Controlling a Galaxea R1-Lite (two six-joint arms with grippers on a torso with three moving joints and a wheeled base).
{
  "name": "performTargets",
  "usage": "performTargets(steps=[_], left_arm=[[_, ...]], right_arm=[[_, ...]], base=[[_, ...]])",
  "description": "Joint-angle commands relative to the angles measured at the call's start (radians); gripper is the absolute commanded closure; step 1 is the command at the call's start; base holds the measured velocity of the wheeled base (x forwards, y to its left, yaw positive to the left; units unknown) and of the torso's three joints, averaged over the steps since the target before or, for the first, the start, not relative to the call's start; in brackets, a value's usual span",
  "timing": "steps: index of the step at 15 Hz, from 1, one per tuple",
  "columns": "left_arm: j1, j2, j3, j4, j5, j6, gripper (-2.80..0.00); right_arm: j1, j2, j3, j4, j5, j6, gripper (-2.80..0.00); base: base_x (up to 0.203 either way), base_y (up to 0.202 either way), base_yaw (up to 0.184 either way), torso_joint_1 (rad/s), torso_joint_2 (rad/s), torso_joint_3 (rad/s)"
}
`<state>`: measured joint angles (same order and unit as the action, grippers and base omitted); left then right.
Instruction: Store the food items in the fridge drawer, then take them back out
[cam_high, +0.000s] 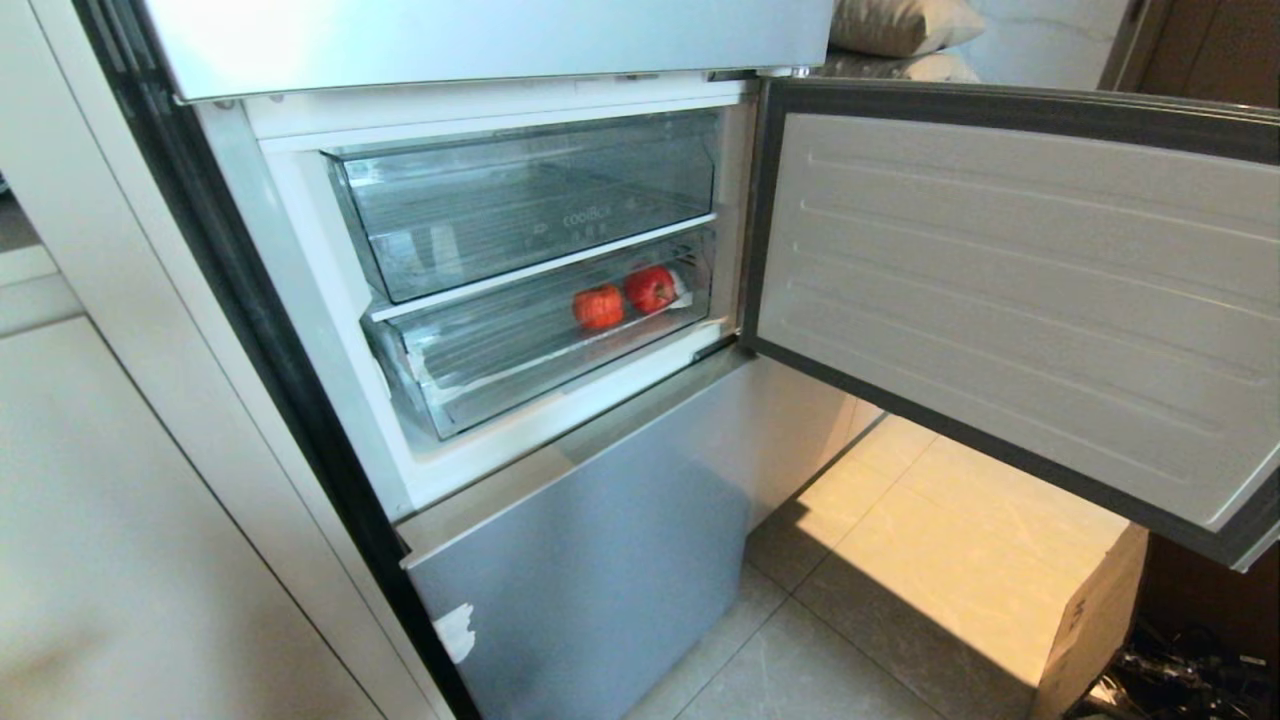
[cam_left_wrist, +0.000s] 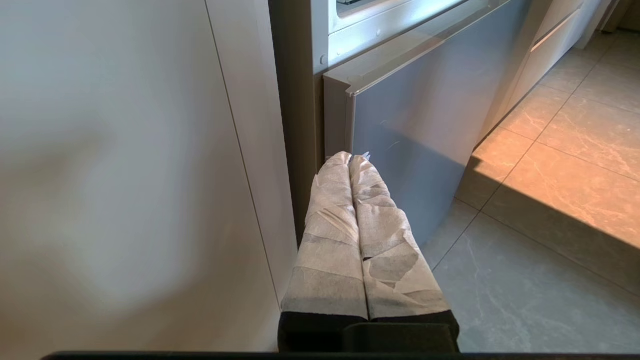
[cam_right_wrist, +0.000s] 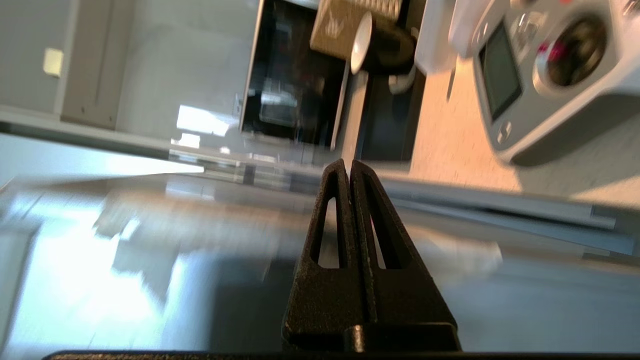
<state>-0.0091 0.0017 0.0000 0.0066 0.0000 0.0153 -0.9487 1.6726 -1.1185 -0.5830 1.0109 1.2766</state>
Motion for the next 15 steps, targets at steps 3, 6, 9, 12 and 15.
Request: performTargets(steps=[3,6,9,12,15], left_arm=[[0.0,0.001,0.0,0.0,0.0,0.0,0.0],[0.0,0.001,0.0,0.0,0.0,0.0,0.0],[0.0,0.001,0.0,0.001,0.0,0.0,0.0],[0.0,0.001,0.0,0.0,0.0,0.0,0.0],[0.0,0.001,0.0,0.001,0.0,0.0,0.0]], right_arm=[[-0.022,-0.128,0.034,0.008,0.047,0.042,0.0],[-0.057,-0.234,-0.159,-0.075,0.117,0.359,0.0],[-0.179,-0.276,-0.367,-0.364,0.103,0.679,0.0],[-0.442,-0.26,-0.362,-0.453,0.083,0.702,0.0],[-0.672,-0.177,-0.282,-0.476,0.076,0.649,0.0]], base=[[0.0,0.0,0.0,0.0,0.0,0.0],[0.0,0.0,0.0,0.0,0.0,0.0],[0.0,0.0,0.0,0.0,0.0,0.0],[0.0,0.0,0.0,0.0,0.0,0.0],[0.0,0.0,0.0,0.0,0.0,0.0]])
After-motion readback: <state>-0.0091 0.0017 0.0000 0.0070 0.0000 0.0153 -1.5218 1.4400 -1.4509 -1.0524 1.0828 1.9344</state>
